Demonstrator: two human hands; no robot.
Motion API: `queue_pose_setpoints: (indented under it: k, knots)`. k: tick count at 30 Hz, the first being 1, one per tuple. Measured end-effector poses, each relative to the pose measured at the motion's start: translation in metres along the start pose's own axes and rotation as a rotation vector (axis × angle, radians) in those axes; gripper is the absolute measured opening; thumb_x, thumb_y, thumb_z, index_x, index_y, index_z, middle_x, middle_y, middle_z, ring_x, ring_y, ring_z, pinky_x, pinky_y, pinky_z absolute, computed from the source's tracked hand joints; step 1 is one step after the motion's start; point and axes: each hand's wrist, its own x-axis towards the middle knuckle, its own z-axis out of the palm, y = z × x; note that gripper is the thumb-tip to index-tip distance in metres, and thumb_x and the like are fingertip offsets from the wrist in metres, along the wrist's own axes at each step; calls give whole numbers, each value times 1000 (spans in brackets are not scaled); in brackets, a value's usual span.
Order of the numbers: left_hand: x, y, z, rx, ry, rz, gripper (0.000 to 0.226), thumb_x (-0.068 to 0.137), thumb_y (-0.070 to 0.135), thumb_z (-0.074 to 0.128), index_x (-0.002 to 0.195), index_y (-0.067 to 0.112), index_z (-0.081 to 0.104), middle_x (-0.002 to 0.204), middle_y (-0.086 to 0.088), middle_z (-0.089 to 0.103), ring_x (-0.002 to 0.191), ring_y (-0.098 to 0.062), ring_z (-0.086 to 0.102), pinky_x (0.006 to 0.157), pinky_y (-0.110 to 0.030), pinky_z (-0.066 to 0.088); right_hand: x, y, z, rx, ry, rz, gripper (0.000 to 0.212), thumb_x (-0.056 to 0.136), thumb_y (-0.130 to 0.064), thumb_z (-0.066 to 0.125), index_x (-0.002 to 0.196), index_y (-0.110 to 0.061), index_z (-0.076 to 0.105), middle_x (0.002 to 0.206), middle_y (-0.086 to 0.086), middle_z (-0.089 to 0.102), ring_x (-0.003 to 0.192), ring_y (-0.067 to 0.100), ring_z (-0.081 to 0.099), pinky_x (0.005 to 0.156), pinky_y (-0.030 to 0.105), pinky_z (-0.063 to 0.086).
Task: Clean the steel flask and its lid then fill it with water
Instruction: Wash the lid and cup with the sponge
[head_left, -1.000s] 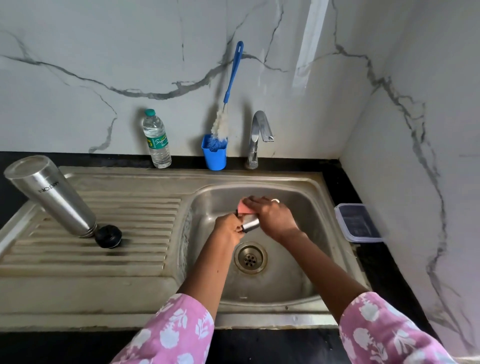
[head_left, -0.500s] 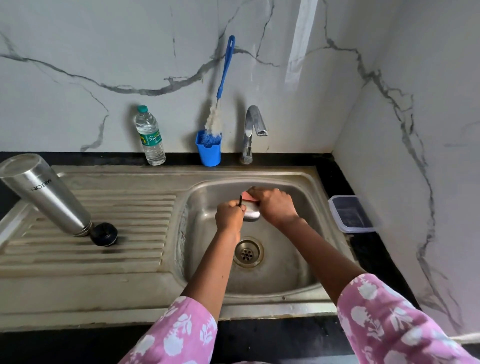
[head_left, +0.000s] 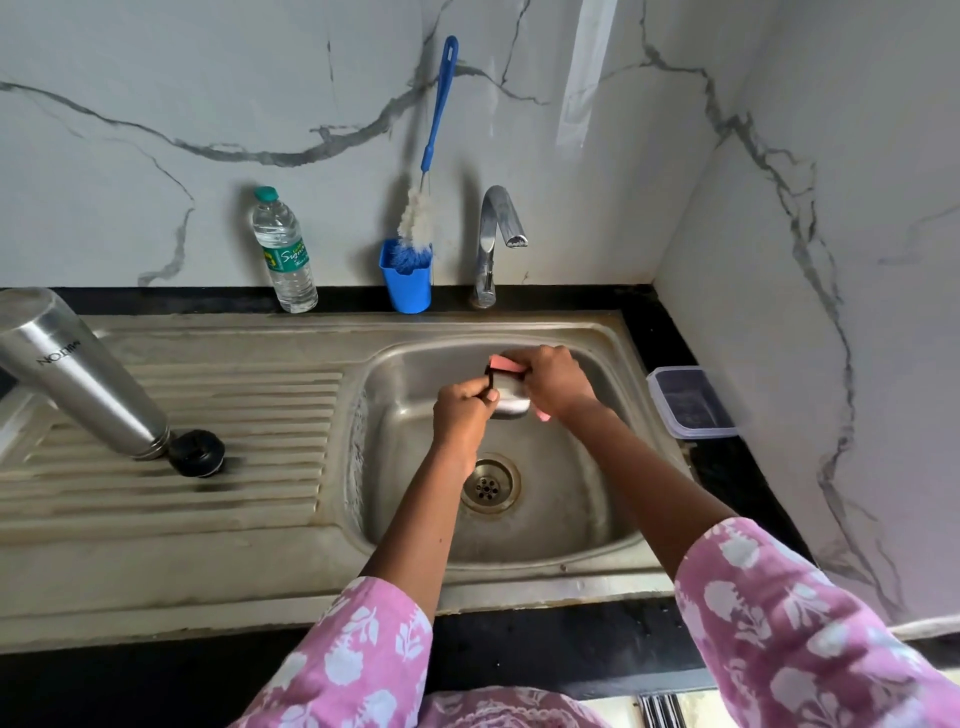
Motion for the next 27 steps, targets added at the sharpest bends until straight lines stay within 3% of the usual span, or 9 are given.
queue_pose_setpoints:
  k: [2, 7, 10, 13, 16, 19, 23, 25, 27]
  knots:
    - [0, 0, 1, -26, 74, -67, 27, 85, -5, 50, 72, 17, 58, 70, 2, 49, 62, -19, 34, 62, -26, 33, 0, 0, 5, 4, -9, -56, 54, 84, -1, 40, 125, -29, 60, 115, 15, 65, 103, 35, 62, 90, 41, 50]
    - [6, 11, -1, -232, 105, -225, 43, 83, -14, 36, 63, 17, 59, 64, -1, 48, 62, -16, 41, 56, -26, 30, -18, 16, 21, 31, 296, -551, 44, 76, -7, 43, 111, -8, 70, 117, 12, 66, 113, 32, 60, 98, 43, 47]
    - [2, 11, 0, -284, 74, -254, 42, 86, -14, 34, 70, 15, 61, 67, -3, 52, 63, -15, 42, 56, -25, 31, -21, 22, 19, 8, 345, -688, 38, 77, 2, 49, 105, -6, 72, 113, 11, 68, 113, 34, 59, 96, 40, 47]
    - [-4, 9, -3, -175, -10, -141, 35, 90, -10, 40, 82, 13, 65, 71, 3, 56, 65, -8, 46, 62, -20, 38, -20, 20, 16, 59, 358, -625, 39, 76, -7, 44, 104, -6, 73, 109, 10, 70, 107, 28, 64, 93, 38, 51]
    - [-7, 7, -3, -88, 10, 11, 29, 90, -7, 45, 96, 10, 67, 76, 4, 61, 66, -4, 49, 64, -16, 41, -17, 6, 1, 245, 229, -233, 50, 76, 4, 40, 112, -14, 70, 90, 13, 73, 85, 27, 70, 78, 37, 56]
    - [-9, 6, 2, -76, 87, 47, 27, 87, -7, 46, 99, 5, 67, 93, -7, 68, 83, -13, 59, 75, -21, 46, -7, -5, -10, 289, 28, 41, 56, 78, 11, 32, 115, -15, 64, 80, 22, 69, 72, 30, 69, 60, 18, 53]
    - [-4, 4, 3, -39, 183, 43, 30, 83, -5, 47, 103, 2, 68, 98, -12, 70, 91, -18, 63, 88, -34, 50, -15, -6, 1, 124, 156, -147, 50, 81, 4, 41, 122, -17, 62, 103, 19, 68, 92, 31, 66, 80, 30, 53]
    - [-7, 8, 4, -52, 248, 18, 30, 83, -7, 47, 101, 2, 69, 96, -11, 70, 84, -15, 58, 79, -31, 49, -21, 2, 14, 17, 280, -401, 50, 78, 4, 45, 124, -8, 61, 120, 16, 64, 112, 34, 60, 93, 41, 51]
    - [-9, 10, 4, -159, 241, -13, 31, 83, -10, 45, 95, 5, 69, 89, -7, 68, 79, -14, 56, 67, -22, 47, -24, 11, 27, -105, 339, -585, 52, 71, 10, 51, 119, -3, 64, 122, 15, 63, 115, 42, 56, 93, 51, 49]
